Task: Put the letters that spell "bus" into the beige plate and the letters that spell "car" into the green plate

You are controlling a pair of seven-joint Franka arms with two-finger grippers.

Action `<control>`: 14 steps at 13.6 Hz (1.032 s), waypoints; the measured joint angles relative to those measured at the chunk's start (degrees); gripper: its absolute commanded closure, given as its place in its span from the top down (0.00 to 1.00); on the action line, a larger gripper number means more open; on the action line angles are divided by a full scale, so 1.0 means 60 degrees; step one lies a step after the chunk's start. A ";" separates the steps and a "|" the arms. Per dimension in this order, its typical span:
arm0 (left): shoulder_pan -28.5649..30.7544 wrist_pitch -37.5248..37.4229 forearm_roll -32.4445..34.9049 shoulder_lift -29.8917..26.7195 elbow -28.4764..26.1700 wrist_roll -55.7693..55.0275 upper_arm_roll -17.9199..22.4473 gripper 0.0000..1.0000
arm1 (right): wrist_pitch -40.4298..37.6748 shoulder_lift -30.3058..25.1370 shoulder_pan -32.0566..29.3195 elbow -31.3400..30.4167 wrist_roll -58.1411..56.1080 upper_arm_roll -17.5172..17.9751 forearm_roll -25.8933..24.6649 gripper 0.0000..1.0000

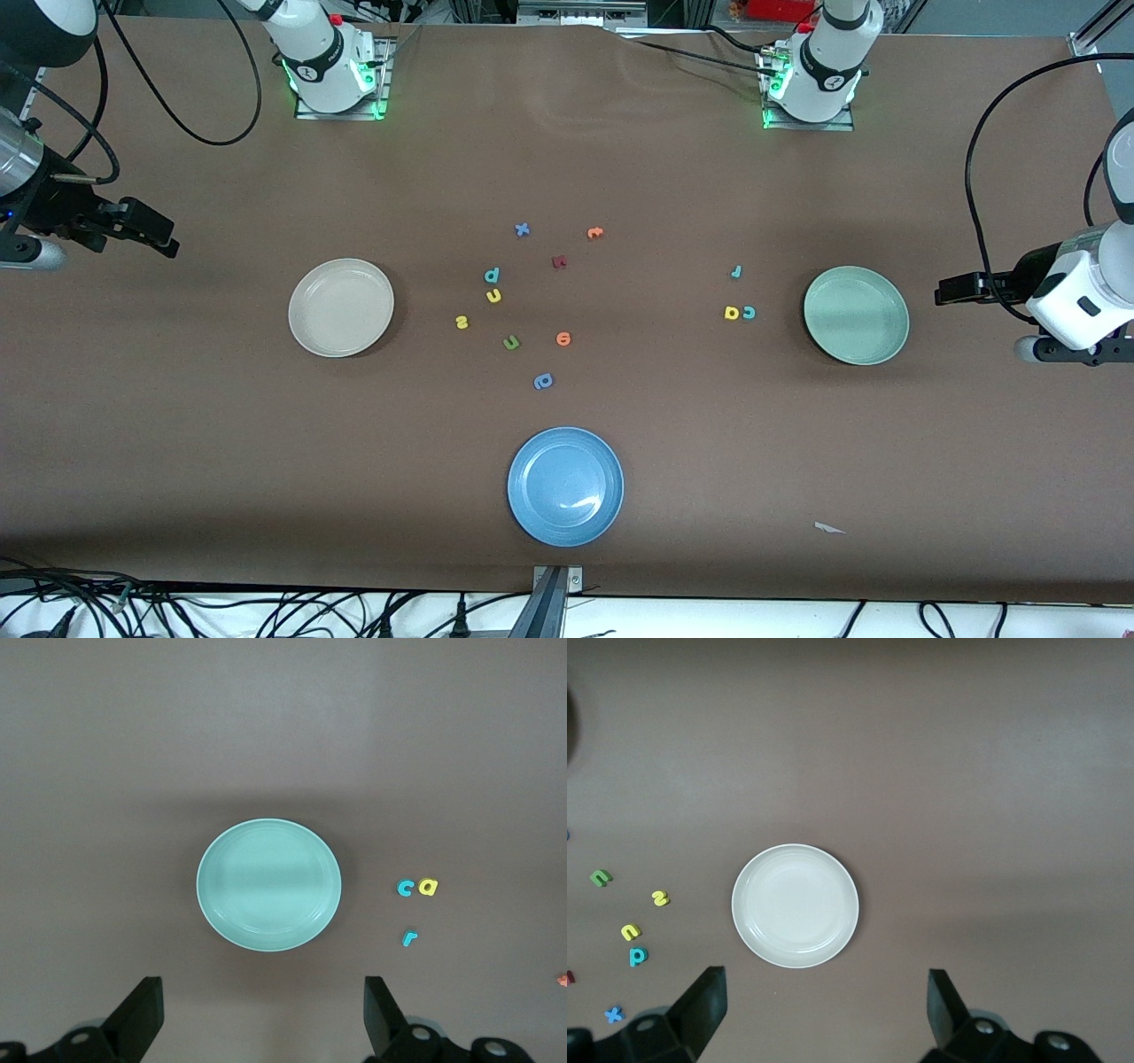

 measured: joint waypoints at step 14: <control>-0.0032 -0.0344 -0.0044 -0.0021 -0.0241 -0.0320 -0.0022 1.00 | -0.0005 0.0001 0.0000 0.0001 0.0000 0.0000 0.0000 1.00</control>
